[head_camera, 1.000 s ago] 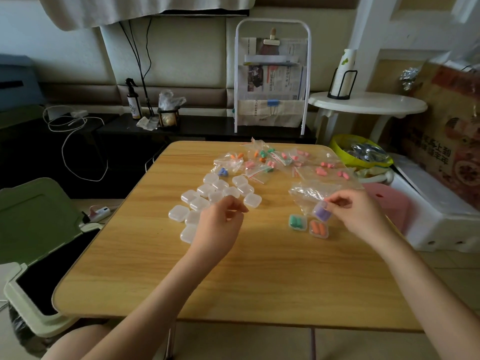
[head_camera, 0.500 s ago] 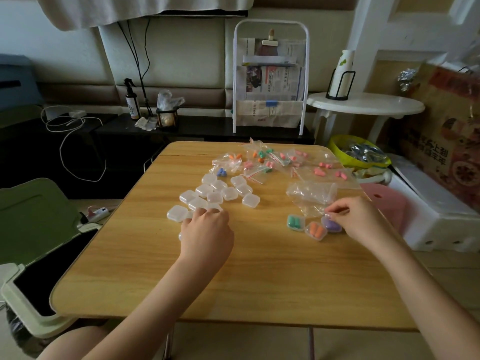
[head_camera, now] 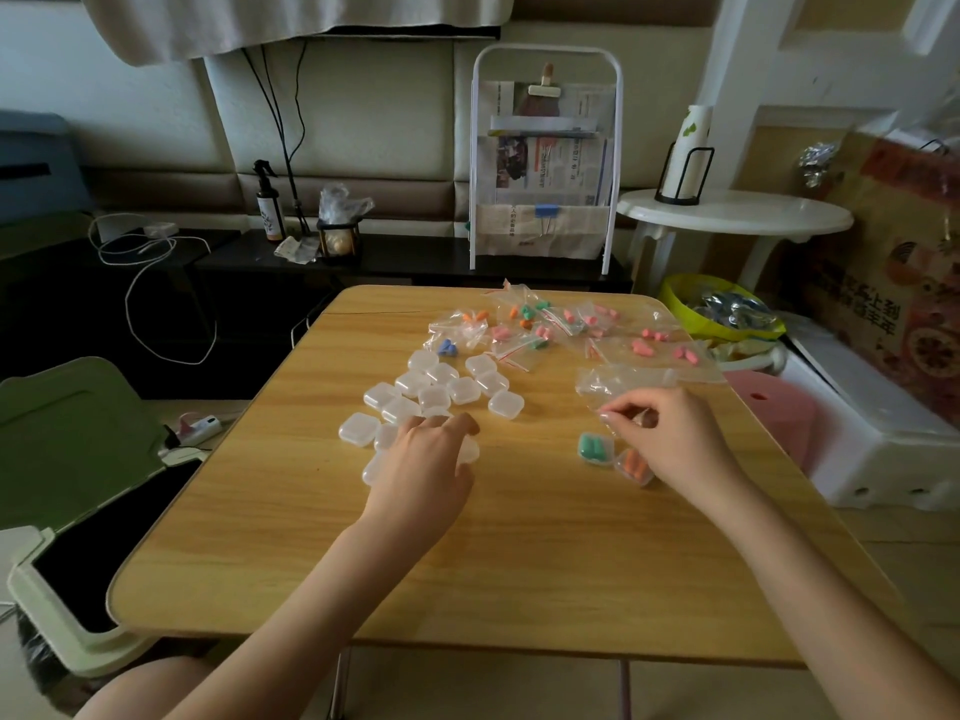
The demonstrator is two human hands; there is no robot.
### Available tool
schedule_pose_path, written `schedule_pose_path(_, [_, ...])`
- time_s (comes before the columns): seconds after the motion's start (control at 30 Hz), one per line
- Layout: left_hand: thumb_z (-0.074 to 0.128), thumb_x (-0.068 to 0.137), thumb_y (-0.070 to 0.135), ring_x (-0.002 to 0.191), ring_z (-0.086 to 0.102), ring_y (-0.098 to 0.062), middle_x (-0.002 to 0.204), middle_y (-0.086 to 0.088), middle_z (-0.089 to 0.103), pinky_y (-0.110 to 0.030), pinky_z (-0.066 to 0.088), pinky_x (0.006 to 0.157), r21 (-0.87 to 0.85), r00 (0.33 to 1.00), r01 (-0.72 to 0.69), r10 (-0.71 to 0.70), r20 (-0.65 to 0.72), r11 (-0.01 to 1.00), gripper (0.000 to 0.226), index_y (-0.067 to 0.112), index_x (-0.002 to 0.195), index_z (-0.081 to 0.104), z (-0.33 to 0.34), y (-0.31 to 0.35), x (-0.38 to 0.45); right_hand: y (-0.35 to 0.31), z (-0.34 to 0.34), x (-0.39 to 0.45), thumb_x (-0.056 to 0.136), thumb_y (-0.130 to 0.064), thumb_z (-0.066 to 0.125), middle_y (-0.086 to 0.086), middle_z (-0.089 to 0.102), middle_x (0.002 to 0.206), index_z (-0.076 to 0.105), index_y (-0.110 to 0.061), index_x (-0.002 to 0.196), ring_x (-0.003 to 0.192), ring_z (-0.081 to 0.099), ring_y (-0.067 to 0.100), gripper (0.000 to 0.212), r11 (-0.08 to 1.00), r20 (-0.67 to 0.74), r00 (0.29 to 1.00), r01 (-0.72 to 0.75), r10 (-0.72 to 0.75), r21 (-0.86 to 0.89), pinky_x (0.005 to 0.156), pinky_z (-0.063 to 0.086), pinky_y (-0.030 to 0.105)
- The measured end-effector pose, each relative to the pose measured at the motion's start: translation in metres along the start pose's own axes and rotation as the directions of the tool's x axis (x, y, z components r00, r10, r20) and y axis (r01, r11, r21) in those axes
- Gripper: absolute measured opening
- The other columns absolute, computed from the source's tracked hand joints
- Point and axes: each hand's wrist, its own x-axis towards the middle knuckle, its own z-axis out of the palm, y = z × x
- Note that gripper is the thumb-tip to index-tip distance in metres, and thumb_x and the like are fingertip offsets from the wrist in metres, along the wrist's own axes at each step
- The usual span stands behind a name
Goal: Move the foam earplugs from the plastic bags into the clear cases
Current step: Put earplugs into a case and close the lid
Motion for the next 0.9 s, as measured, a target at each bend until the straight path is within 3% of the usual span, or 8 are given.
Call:
schedule_pose_path(0.1, [0.061, 0.083, 0.014, 0.105, 0.055, -0.018, 0.120, 0.002, 0.058, -0.022, 0.034, 0.073, -0.080, 0.999, -0.019, 0.015, -0.051, 0.997, 0.040, 0.020, 0.122, 0.054, -0.001, 0.006, 0.000, -0.015, 0.011, -0.003, 0.086, -0.012, 0.068, -0.012, 0.064, 0.080, 0.071, -0.022, 0.103, 0.063, 0.061, 0.015, 0.020, 0.995, 0.088, 0.994, 0.049, -0.057, 0.086, 0.055, 0.050, 0.014])
schedule_pose_path(0.2, [0.064, 0.081, 0.013, 0.108, 0.055, -0.017, 0.122, 0.003, 0.056, -0.021, 0.036, 0.077, -0.141, 0.998, -0.047, 0.040, -0.055, 0.989, 0.040, 0.020, 0.119, 0.055, 0.002, 0.007, 0.000, -0.021, 0.022, -0.002, 0.087, -0.016, 0.068, -0.016, 0.060, 0.090, 0.068, -0.026, 0.113, 0.080, 0.058, 0.008, 0.028, 0.994, 0.141, 0.984, 0.102, -0.108, 0.046, 0.067, 0.047, 0.012])
schedule_pose_path(0.33, [0.068, 0.083, 0.020, 0.111, 0.053, -0.019, 0.123, 0.002, 0.057, -0.024, 0.040, 0.087, -0.146, 0.997, -0.075, 0.070, -0.039, 0.986, 0.037, 0.018, 0.117, 0.055, 0.005, 0.010, 0.002, -0.021, 0.030, 0.008, 0.092, -0.017, 0.060, -0.005, 0.059, 0.091, 0.064, -0.028, 0.118, 0.059, 0.044, 0.001, 0.028, 0.993, 0.125, 0.986, 0.115, -0.111, -0.031, 0.055, 0.037, 0.014])
schedule_pose_path(0.43, [0.066, 0.086, 0.027, 0.105, 0.055, -0.018, 0.118, 0.001, 0.060, -0.030, 0.045, 0.085, -0.116, 0.998, -0.061, 0.064, 0.018, 0.991, 0.035, 0.021, 0.118, 0.055, 0.005, 0.015, 0.003, -0.021, 0.037, 0.025, 0.095, -0.011, 0.055, -0.003, 0.059, 0.105, 0.061, -0.023, 0.124, 0.064, 0.041, -0.005, 0.032, 0.990, 0.075, 0.990, 0.128, -0.123, -0.060, 0.063, 0.037, 0.011])
schedule_pose_path(0.5, [0.063, 0.089, 0.028, 0.101, 0.056, -0.016, 0.117, 0.003, 0.061, -0.031, 0.047, 0.082, -0.083, 0.995, -0.080, 0.085, 0.053, 0.993, 0.031, 0.021, 0.118, 0.054, 0.003, 0.018, 0.004, -0.023, 0.044, 0.039, 0.094, -0.010, 0.054, -0.001, 0.058, 0.127, 0.056, -0.023, 0.131, 0.082, 0.049, -0.007, 0.039, 0.983, 0.100, 0.986, 0.146, -0.136, -0.110, 0.082, 0.042, 0.017])
schedule_pose_path(0.6, [0.060, 0.091, 0.021, 0.091, 0.054, -0.013, 0.112, 0.004, 0.061, -0.024, 0.044, 0.074, -0.078, 0.991, -0.108, 0.113, 0.065, 0.991, 0.023, 0.020, 0.113, 0.055, 0.002, 0.019, 0.009, -0.028, 0.059, 0.065, 0.092, -0.012, 0.059, -0.001, 0.046, 0.144, 0.041, -0.026, 0.141, 0.127, 0.048, 0.018, 0.054, 0.950, 0.137, 0.980, 0.174, -0.142, -0.260, 0.101, 0.041, 0.031])
schedule_pose_path(0.77, [0.054, 0.089, 0.008, 0.092, 0.055, -0.014, 0.105, 0.003, 0.061, -0.028, 0.048, 0.076, -0.088, 0.986, -0.102, 0.112, 0.124, 0.991, 0.014, 0.019, 0.097, 0.055, 0.004, 0.014, 0.017, -0.037, 0.085, 0.109, 0.090, -0.013, 0.060, -0.002, 0.047, 0.144, 0.051, -0.029, 0.132, 0.135, 0.037, 0.022, 0.046, 0.851, 0.109, 0.972, 0.234, -0.207, -0.470, 0.111, 0.030, 0.040])
schedule_pose_path(0.9, [0.051, 0.088, 0.004, 0.091, 0.058, -0.019, 0.104, 0.003, 0.061, -0.037, 0.051, 0.076, -0.057, 0.980, -0.135, 0.142, 0.138, 0.989, 0.017, 0.018, 0.096, 0.056, 0.007, 0.009, 0.024, -0.035, 0.099, 0.121, 0.091, -0.020, 0.060, 0.000, 0.060, 0.128, 0.060, -0.028, 0.121, 0.128, 0.043, 0.023, 0.031, 0.776, 0.115, 0.980, 0.198, -0.162, -0.599, 0.112, 0.023, 0.043])
